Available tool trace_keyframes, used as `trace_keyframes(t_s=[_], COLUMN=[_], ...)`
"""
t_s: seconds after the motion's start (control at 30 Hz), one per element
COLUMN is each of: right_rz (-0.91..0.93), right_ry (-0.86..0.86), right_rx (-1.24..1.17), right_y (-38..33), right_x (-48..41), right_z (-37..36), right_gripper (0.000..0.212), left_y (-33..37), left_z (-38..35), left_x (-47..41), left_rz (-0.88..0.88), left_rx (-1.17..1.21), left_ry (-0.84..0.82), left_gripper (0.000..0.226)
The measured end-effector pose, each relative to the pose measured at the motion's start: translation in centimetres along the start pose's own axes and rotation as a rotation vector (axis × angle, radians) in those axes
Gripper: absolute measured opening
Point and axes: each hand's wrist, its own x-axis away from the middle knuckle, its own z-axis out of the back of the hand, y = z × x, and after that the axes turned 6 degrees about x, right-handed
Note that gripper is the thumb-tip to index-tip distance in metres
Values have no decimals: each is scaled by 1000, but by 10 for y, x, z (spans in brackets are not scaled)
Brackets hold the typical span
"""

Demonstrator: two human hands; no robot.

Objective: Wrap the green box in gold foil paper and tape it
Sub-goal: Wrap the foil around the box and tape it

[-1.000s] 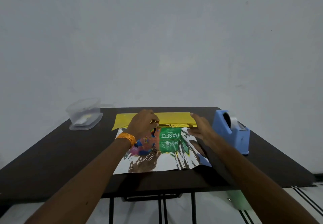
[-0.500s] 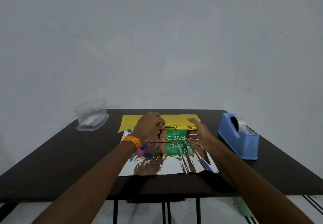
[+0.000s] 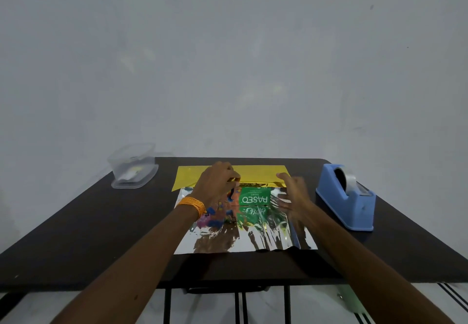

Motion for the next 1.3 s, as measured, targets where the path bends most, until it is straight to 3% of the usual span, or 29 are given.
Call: trace_keyframes(t_s=[0.07, 0.13, 0.2, 0.27, 0.43, 0.8, 1.0, 1.17, 1.3], right_rz=[241, 605, 879, 981, 1051, 997, 975, 962, 957], right_ry=[266, 430, 288, 62, -58, -97, -111, -113, -115], right_rx=[313, 619, 748, 892, 1113, 976, 975, 972, 971], right_y=[-2, -8, -18, -23, -29, -26, -27, -27, -26], right_x=[5, 13, 18, 18, 13, 7, 6, 6, 6], right_z=[1, 1, -5, -16, -39, -37, -37, -38, -39], right_gripper=[66, 58, 39, 30, 24, 19, 20, 20, 21], left_y=[-1, -1, -1, 0, 2, -67, -83, -77, -42], left_z=[-2, -4, -4, -5, -5, 32, 56, 64, 49], left_x=[1, 1, 1, 2, 6, 39, 50, 41, 25], left_rz=[-4, 1, 7, 9, 8, 102, 182, 197, 96], left_rx=[-5, -8, -18, -33, -20, 221, 234, 330, 249], left_ry=[11, 24, 26, 31, 58, 12, -14, 165, 93], left_gripper=[31, 30, 30, 29, 28, 28, 46, 19, 21])
